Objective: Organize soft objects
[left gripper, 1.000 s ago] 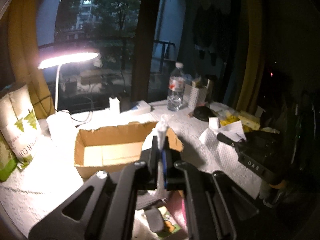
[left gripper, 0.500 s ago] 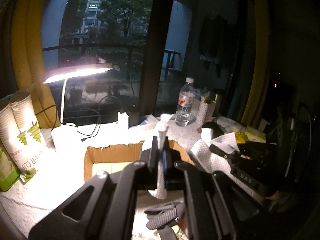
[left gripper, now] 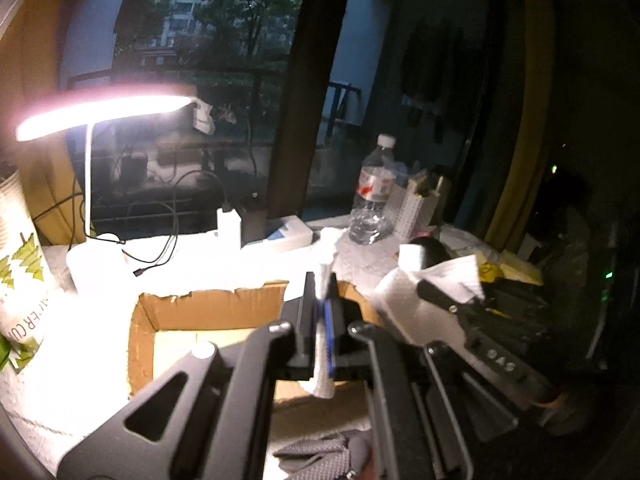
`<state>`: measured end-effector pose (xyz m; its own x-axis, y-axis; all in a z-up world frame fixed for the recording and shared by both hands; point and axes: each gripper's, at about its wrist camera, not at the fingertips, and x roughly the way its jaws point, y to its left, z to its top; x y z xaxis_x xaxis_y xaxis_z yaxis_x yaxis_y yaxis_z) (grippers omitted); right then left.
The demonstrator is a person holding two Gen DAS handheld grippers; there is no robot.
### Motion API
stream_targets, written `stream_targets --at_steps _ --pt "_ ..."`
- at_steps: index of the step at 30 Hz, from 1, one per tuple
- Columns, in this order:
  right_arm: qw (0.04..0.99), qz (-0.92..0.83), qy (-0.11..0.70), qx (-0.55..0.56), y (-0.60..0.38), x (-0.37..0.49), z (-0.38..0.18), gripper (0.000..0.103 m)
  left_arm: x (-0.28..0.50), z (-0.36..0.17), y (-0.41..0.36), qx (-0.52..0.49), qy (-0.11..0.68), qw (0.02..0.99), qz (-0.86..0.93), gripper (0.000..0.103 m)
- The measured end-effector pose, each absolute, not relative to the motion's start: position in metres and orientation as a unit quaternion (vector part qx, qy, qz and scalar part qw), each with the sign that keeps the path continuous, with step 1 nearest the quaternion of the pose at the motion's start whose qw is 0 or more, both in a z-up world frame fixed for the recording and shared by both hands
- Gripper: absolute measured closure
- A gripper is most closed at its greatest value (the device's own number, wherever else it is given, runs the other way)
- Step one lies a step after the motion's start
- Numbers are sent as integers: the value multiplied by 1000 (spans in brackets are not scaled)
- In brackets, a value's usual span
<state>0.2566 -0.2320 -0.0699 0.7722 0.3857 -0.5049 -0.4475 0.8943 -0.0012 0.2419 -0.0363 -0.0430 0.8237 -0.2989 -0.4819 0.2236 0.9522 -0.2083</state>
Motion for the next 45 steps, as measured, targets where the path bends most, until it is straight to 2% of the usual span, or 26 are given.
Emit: stream_targets --at_steps 16,20,25,26,28,29,30,45 --pt "936 210 281 -25 -272 281 -96 95 305 -122 -87 -98 387 902 -162 101" --pt "937 203 283 -18 -279 281 -99 95 314 -139 -101 -80 431 885 -160 97" --pt "939 200 281 -18 -280 279 -98 95 318 -147 -110 -58 456 875 -150 81" --pt "939 200 279 -17 -280 278 -97 95 316 -146 -109 -56 456 876 -147 74" --pt "940 201 276 -17 -279 278 -94 95 314 -141 -105 -59 450 879 -147 49" --pt "940 202 274 -18 -277 277 -93 95 312 -139 -102 -64 444 881 -150 31" --pt "940 204 272 -18 -276 276 -92 95 310 -135 -98 -70 439 883 -153 27" --pt "928 247 274 -52 -220 286 -92 95 278 -108 -37 -64 385 916 -92 27"
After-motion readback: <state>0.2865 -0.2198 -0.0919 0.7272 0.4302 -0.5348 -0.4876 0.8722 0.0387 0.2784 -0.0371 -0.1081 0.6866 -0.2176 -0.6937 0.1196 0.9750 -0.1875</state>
